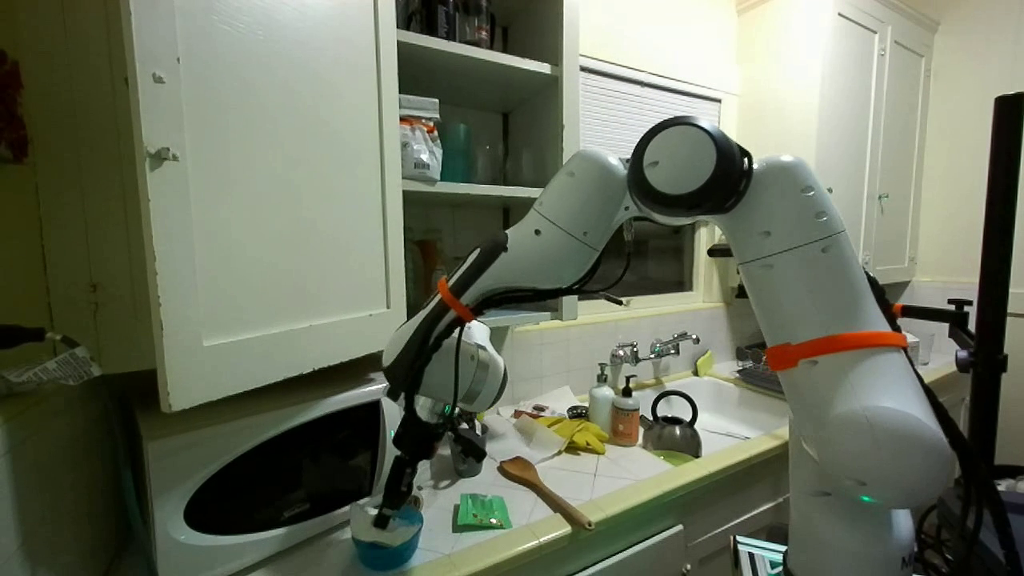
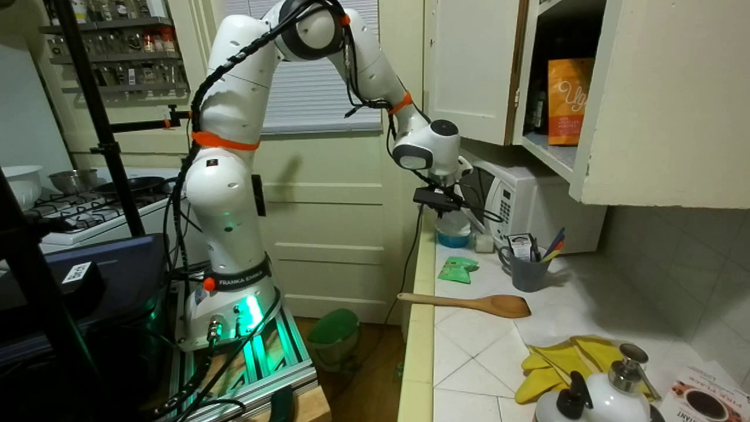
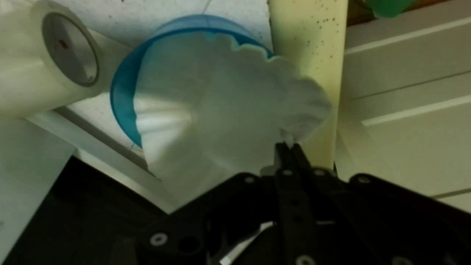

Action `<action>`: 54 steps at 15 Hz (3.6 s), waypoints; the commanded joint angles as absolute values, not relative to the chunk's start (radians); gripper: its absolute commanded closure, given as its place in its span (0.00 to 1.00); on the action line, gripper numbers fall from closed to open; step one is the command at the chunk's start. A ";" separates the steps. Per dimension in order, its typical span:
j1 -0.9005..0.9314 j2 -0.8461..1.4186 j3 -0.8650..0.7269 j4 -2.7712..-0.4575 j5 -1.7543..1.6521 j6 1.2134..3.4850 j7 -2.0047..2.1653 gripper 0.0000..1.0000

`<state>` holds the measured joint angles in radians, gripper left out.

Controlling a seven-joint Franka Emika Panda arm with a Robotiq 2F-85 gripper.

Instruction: Put the cupcake liner in the blue bowl

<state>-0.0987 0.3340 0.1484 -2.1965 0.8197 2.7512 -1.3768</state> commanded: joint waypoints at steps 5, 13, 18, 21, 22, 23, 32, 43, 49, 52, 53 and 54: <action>0.245 0.280 -0.172 -2.331 0.229 2.941 -0.966 1.00; 0.312 0.214 -0.223 -2.312 -0.242 2.882 -0.570 1.00; 0.291 0.153 -0.184 -2.304 -0.549 2.702 -0.255 1.00; 0.301 0.143 -0.175 -2.290 -0.763 2.576 -0.078 1.00; 0.297 0.149 -0.162 -2.281 -0.830 2.532 -0.016 1.00; 0.276 0.164 -0.129 -2.272 -0.851 2.495 -0.005 1.00; 0.192 0.333 -0.049 -2.171 -1.116 2.434 0.176 1.00; 0.192 0.406 0.026 -2.145 -1.208 2.446 0.271 1.00; 0.159 0.411 0.047 -2.139 -1.157 2.478 0.252 0.67; 0.136 0.386 0.051 -2.154 -1.131 2.503 0.247 0.45; 0.123 0.374 0.058 -2.163 -1.105 2.523 0.230 0.37; 0.112 0.358 0.064 -2.175 -1.078 2.550 0.220 0.30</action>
